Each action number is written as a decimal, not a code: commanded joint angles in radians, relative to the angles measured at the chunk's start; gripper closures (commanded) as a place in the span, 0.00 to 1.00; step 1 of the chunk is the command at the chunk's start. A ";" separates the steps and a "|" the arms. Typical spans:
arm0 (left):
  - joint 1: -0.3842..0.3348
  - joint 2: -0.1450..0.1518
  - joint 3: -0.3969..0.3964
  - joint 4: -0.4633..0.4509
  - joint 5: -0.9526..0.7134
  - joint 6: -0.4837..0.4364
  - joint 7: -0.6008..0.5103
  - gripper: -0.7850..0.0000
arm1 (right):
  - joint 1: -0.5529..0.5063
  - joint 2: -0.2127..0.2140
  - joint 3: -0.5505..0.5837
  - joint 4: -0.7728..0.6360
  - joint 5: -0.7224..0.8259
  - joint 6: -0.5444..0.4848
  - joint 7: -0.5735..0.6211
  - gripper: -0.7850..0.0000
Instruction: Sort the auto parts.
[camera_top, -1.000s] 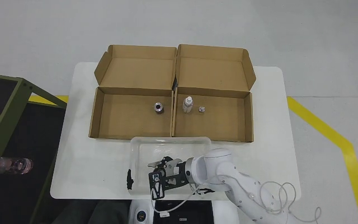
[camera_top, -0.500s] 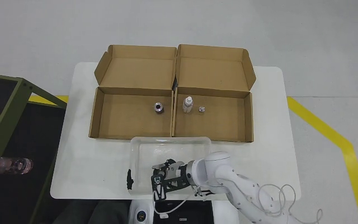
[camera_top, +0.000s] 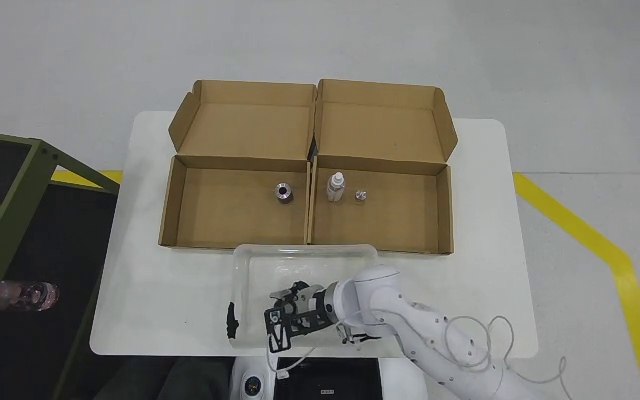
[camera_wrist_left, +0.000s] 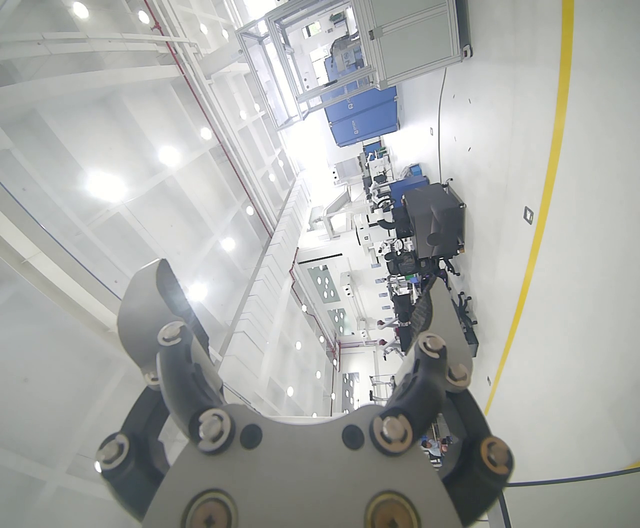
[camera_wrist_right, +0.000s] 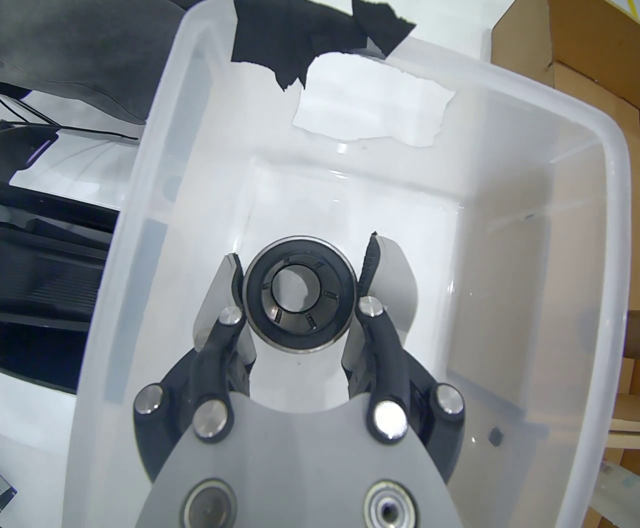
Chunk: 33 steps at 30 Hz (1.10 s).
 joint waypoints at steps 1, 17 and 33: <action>0.000 0.000 0.000 0.000 0.000 0.000 0.000 0.00 | 0.007 -0.002 -0.003 0.006 0.008 0.002 -0.005 0.60; 0.000 0.000 0.000 0.000 0.000 0.000 0.000 0.00 | 0.069 0.000 0.047 -0.011 0.136 -0.016 -0.051 1.00; 0.000 0.000 0.000 0.000 0.000 0.000 0.000 0.00 | 0.103 0.006 0.109 0.064 0.330 -0.007 -0.119 1.00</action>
